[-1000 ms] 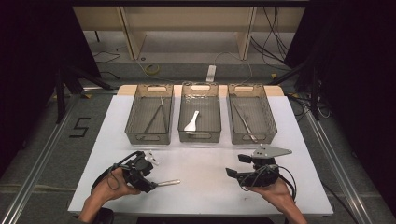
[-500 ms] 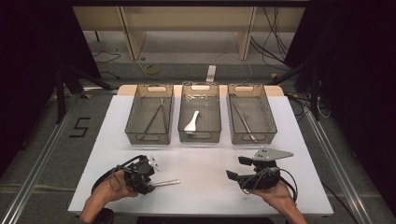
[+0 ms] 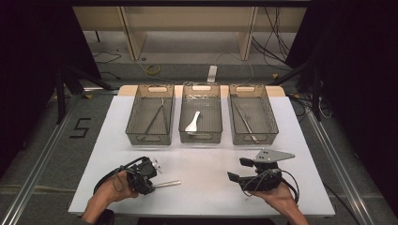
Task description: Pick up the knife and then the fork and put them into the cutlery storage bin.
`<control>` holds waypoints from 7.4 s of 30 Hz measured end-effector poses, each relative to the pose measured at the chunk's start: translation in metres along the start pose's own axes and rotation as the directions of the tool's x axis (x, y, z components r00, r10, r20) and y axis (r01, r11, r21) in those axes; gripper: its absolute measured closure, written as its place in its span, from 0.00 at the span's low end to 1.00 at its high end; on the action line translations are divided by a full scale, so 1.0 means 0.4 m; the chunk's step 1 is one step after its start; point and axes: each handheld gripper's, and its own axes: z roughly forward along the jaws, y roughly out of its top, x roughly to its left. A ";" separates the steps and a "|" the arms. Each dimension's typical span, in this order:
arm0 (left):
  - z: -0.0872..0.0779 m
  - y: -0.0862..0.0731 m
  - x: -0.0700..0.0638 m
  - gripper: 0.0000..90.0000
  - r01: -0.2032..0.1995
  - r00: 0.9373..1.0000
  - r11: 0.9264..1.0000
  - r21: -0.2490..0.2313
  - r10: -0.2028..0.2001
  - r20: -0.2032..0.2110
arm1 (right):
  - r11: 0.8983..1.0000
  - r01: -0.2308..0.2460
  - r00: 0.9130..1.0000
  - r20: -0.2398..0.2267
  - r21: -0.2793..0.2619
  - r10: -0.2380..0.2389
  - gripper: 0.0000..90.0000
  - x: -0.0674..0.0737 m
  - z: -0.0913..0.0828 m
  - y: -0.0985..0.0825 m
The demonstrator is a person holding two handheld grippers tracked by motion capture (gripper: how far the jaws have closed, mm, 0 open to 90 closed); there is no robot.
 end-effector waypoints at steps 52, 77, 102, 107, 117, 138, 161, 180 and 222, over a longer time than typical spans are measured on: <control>-0.042 0.112 -0.028 0.94 0.019 0.993 0.998 -0.062 -0.011 0.119 | 0.996 0.084 0.996 -0.037 0.006 -0.083 0.32 0.040 0.019 0.013; -0.064 0.220 -0.089 0.94 -0.122 0.976 0.990 -0.073 0.133 0.174 | 0.891 0.441 0.897 -0.056 0.104 -0.438 0.34 0.180 0.136 0.021; -0.069 0.255 -0.132 0.94 -0.192 0.953 0.980 -0.047 0.198 0.228 | 0.742 0.640 0.763 -0.052 0.199 -0.644 0.55 0.205 0.193 -0.004; -0.069 0.259 -0.136 0.94 -0.200 0.950 0.979 -0.050 0.206 0.235 | 0.705 0.677 0.730 -0.067 0.213 -0.681 0.64 0.205 0.193 -0.005; -0.063 0.263 -0.141 0.94 -0.214 0.942 0.976 -0.046 0.219 0.254 | 0.661 0.717 0.688 -0.077 0.219 -0.721 0.81 0.212 0.194 -0.012; -0.105 0.236 -0.091 0.65 -0.118 0.952 0.958 -0.260 0.184 0.246 | 0.609 0.755 0.648 -0.129 0.244 -0.751 0.98 0.197 0.177 -0.011; -0.153 0.174 -0.028 0.26 0.058 0.996 0.830 -0.554 -0.011 0.087 | 0.782 0.565 0.810 0.003 0.262 -0.586 0.98 0.073 0.131 0.003; -0.125 0.082 0.010 0.23 0.196 0.979 0.676 -0.710 -0.182 0.096 | 0.947 0.289 0.946 0.110 0.142 -0.306 0.98 -0.057 0.055 0.034; -0.135 -0.012 0.013 0.18 0.217 0.965 0.594 -0.775 -0.250 0.079 | 0.984 -0.147 0.907 0.411 0.100 0.093 0.97 -0.383 0.093 0.219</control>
